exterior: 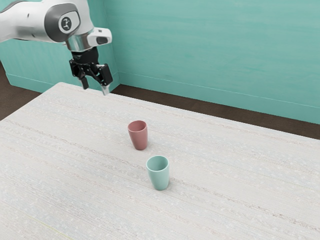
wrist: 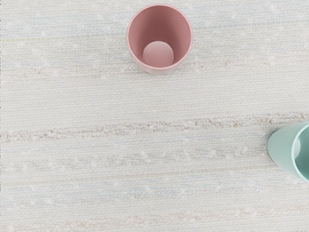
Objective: Place the left cup onto the right cup
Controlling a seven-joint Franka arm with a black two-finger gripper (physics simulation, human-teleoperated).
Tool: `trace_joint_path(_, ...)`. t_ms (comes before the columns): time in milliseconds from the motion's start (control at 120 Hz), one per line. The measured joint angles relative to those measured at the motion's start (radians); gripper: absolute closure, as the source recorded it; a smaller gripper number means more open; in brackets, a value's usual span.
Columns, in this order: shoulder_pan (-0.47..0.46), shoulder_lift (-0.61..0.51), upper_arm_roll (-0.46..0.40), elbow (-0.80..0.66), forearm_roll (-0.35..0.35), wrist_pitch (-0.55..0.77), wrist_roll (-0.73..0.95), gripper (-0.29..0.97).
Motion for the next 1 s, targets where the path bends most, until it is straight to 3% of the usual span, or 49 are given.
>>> trace_joint_path(525, 0.042, 0.042, 0.005, -0.013, 0.0, 0.005, 0.009, 0.0)
trace_joint_path(742, 0.046, 0.115, 0.005, 0.002, 0.002, 0.027, 0.012, 0.0)
trace_joint_path(1000, 0.057, 0.241, 0.006, 0.14, 0.008, 0.038, 0.018, 0.0)
